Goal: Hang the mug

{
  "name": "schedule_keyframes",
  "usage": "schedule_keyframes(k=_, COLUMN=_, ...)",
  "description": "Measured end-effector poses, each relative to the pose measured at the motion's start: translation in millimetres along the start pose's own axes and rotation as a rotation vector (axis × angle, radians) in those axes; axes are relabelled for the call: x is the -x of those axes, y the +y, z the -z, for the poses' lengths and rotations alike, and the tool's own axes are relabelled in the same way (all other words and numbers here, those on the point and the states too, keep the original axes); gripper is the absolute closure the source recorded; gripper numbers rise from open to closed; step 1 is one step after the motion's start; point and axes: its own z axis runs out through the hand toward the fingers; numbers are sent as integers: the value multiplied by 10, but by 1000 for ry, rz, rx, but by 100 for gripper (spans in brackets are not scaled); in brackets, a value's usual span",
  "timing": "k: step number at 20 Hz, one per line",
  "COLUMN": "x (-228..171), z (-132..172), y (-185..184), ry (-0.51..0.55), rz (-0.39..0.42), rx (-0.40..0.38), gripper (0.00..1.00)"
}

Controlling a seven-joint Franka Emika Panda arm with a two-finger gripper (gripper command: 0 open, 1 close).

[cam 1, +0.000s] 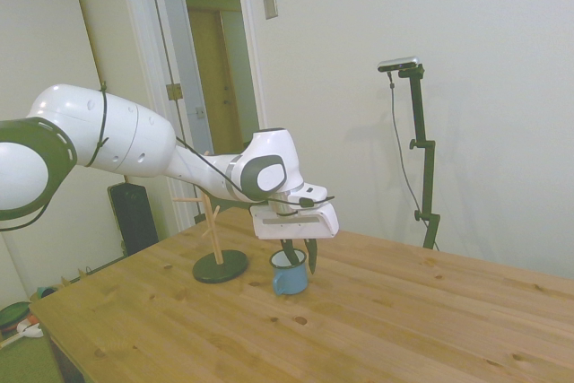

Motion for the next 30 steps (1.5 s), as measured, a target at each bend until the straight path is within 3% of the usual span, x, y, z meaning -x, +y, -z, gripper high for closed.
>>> schedule_keyframes(k=13, x=8, z=41, y=10, ry=2, rz=-14, rx=-8, gripper=100)
schedule_keyframes(k=16, x=-2, z=190, y=37, ry=20, rz=-22, rx=-18, gripper=100)
schedule_keyframes(k=19, x=20, z=620, y=106, ry=51, rz=-29, rx=-38, gripper=100)
schedule_keyframes(k=25, x=83, z=1907, y=349, ry=124, rz=-56, rx=-82, gripper=100)
schedule_keyframes(k=30, x=38, z=2395, y=275, ry=152, rz=-50, rx=-96, gripper=100)
